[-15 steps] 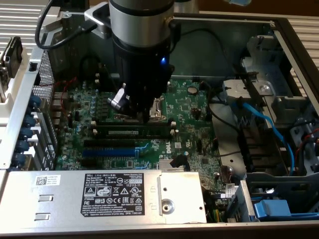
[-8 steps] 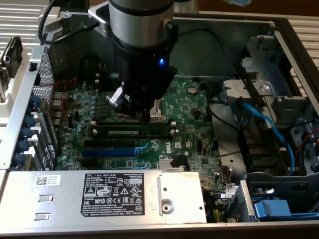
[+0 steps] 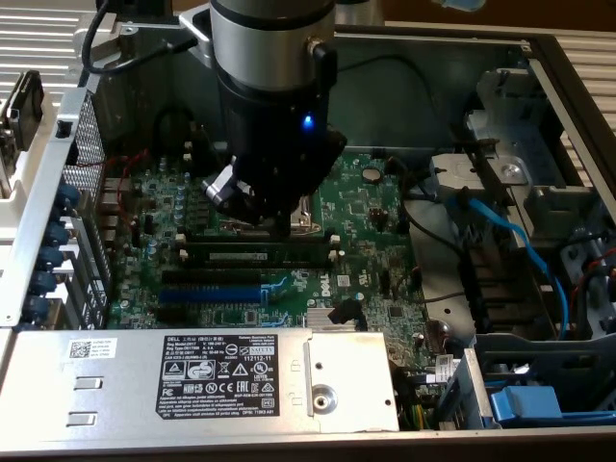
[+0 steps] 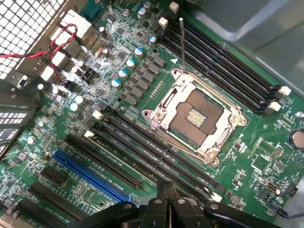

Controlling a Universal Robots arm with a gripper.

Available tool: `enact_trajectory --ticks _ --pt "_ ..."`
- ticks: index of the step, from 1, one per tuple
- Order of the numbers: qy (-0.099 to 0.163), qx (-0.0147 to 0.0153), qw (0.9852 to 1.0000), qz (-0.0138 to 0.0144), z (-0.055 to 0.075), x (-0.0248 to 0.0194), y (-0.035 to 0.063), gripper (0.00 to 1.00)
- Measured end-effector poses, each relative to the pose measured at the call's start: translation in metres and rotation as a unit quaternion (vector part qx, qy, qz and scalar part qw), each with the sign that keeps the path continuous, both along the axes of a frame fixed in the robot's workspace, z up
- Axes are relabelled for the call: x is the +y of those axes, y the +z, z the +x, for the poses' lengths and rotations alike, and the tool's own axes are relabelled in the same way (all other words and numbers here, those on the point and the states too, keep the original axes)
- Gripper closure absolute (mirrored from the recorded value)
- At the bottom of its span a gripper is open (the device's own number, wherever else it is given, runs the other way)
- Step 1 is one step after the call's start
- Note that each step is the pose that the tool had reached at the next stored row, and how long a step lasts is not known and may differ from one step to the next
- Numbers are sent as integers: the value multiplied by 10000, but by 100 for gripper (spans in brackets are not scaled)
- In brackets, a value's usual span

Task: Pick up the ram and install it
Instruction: 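Press down the ram until it locks into place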

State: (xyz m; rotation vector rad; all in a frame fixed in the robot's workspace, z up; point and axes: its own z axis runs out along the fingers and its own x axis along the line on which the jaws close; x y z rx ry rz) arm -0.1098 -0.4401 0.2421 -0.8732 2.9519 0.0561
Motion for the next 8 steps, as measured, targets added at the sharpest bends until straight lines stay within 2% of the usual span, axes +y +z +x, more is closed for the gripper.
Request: enact_trajectory --ticks 8 --pt "-498 1 9988 -1 0 0 5 90"
